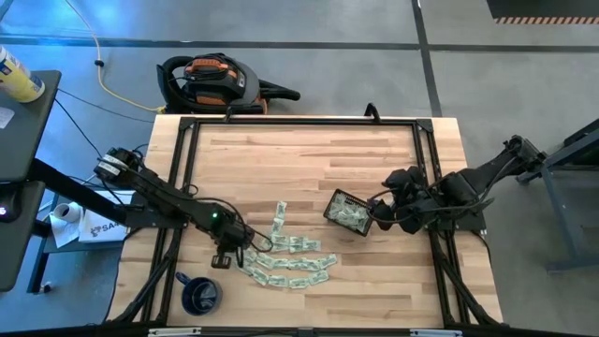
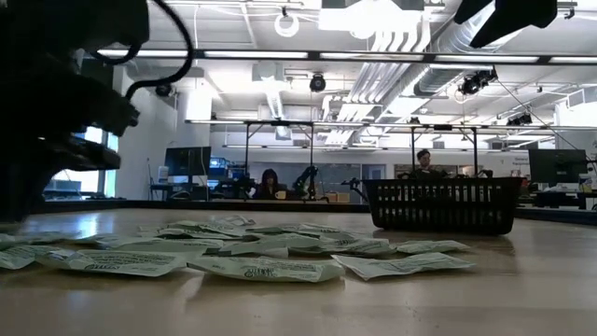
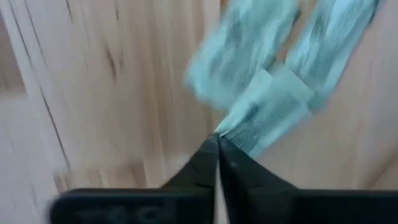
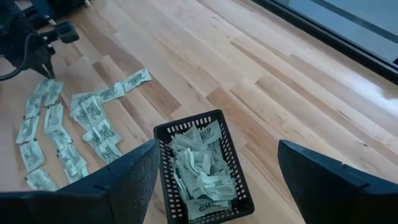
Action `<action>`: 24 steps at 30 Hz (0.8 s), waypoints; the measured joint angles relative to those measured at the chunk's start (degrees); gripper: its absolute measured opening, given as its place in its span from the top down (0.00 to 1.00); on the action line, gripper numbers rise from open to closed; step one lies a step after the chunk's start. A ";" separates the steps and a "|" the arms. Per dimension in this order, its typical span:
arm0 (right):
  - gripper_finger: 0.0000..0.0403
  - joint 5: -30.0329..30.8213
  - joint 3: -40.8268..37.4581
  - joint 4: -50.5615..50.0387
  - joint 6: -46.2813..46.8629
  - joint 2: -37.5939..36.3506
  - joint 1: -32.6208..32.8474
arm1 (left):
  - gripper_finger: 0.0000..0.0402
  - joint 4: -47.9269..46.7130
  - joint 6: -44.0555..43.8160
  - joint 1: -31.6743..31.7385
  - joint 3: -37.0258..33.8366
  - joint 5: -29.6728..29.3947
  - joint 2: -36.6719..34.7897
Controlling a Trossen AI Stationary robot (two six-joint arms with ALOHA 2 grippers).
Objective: Pick and place Stevia / Truvia into bins
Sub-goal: Put the stevia packet into the black bin
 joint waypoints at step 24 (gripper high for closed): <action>0.22 0.46 -0.02 -1.10 -1.97 0.00 -0.46 | 0.95 -19.07 10.37 9.45 29.49 -16.66 -3.62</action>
